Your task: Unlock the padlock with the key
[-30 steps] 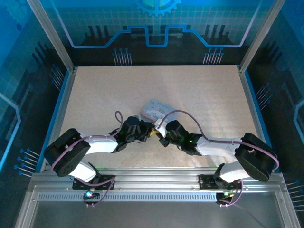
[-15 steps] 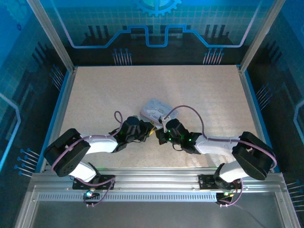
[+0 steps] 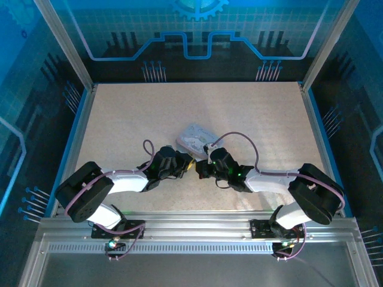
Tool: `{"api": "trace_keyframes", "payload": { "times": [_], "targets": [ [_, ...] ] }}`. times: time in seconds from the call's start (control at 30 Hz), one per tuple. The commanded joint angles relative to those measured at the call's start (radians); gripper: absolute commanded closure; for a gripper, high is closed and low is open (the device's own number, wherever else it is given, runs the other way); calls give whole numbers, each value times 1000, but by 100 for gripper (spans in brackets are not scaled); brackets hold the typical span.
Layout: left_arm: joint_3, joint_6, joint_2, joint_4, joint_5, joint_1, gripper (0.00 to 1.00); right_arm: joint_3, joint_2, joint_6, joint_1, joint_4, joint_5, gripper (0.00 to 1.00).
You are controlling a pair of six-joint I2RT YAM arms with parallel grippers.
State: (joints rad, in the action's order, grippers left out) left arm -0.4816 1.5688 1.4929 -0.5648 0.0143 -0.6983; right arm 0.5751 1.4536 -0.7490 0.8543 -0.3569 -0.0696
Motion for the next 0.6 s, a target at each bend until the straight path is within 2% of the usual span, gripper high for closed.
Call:
{"api": "trace_keyframes", "payload": {
  "times": [0.0, 0.13, 0.57],
  "targets": [
    [-9, -20, -12, -44, 65, -16, 92, 8, 10, -50, -23, -46, -24, 100],
    [-1, -24, -3, -36, 51, -15, 78, 3, 17, -58, -21, -45, -22, 100],
    [26, -39, -18, -13, 47, 2, 61, -48, 16, -137, -24, -49, -31, 100]
  ]
}}
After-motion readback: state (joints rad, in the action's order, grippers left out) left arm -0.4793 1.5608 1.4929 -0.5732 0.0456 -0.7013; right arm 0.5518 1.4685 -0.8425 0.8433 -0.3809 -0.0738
